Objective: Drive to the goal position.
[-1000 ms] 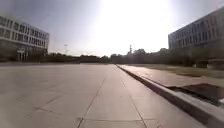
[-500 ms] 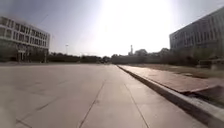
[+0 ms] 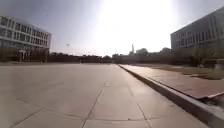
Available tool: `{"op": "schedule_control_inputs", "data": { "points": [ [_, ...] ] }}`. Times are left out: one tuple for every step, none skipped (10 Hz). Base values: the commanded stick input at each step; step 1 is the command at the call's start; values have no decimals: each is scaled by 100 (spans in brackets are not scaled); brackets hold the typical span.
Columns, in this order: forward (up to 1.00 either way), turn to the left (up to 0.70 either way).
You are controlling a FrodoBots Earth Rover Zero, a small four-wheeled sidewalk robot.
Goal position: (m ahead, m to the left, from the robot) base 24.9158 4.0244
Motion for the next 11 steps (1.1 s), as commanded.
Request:
{"op": "schedule_control_inputs", "data": {
  "points": [
    [70, 0],
    [70, 0],
    [70, 0],
    [70, 0],
    [70, 0],
    [70, 0],
    [70, 0],
    [70, 0],
    [70, 0],
    [70, 0],
    [70, 0]
  ]
}}
